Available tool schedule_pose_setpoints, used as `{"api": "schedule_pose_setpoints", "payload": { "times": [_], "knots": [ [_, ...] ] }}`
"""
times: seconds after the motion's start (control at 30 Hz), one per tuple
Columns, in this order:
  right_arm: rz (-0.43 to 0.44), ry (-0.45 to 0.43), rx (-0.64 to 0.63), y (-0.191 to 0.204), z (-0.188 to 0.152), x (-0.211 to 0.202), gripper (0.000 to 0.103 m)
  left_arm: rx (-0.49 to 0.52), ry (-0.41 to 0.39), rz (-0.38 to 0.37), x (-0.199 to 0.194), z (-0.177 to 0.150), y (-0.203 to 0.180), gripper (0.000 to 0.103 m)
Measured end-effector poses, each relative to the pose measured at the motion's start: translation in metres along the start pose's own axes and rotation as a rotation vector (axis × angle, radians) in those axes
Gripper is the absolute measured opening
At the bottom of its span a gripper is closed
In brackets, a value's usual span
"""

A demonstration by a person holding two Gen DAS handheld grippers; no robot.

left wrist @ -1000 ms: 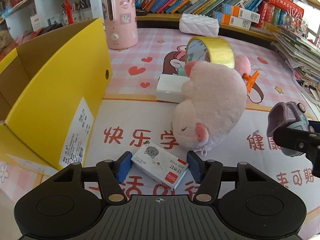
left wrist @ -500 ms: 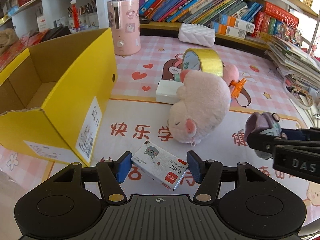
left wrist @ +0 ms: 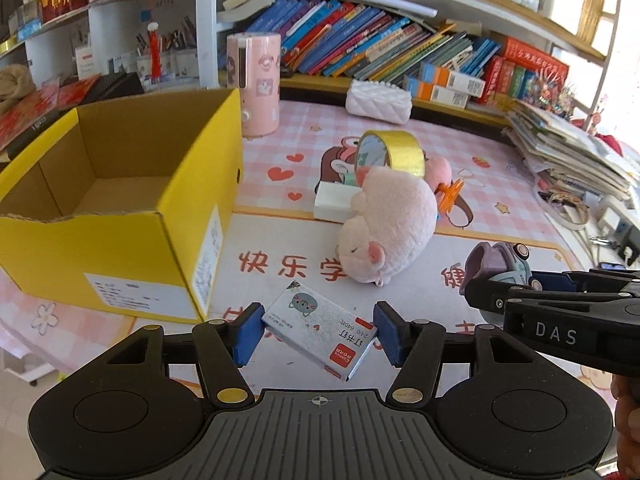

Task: Organize objects
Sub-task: 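Carry the medicine box with the left gripper while the right gripper carries the truck to the yellow box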

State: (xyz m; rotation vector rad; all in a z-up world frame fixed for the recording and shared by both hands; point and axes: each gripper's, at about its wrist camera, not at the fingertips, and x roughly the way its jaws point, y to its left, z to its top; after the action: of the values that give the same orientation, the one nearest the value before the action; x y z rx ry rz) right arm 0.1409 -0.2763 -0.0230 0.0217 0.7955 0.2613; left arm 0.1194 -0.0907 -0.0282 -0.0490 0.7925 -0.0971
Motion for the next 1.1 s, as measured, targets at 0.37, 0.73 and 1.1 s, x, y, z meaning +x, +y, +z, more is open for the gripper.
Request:
{"api": "schedule_pose_setpoints", "payload": {
  "times": [0.37,0.73,1.1],
  "knots": [
    [-0.04,-0.016,0.028,0.082,-0.011,-0.015,0.042,0.038,-0.054,-0.004,-0.049,-0.018,0.071,0.059],
    [-0.002,0.006,-0.008,0.183,-0.038,-0.018,0.042,0.016,-0.063,0.017,-0.087,-0.042,0.154,0.059],
    [0.013,0.024,0.039,0.239,-0.067,-0.026,0.042,0.063,-0.065,0.002,-0.113,-0.063,0.193,0.059]
  ]
}}
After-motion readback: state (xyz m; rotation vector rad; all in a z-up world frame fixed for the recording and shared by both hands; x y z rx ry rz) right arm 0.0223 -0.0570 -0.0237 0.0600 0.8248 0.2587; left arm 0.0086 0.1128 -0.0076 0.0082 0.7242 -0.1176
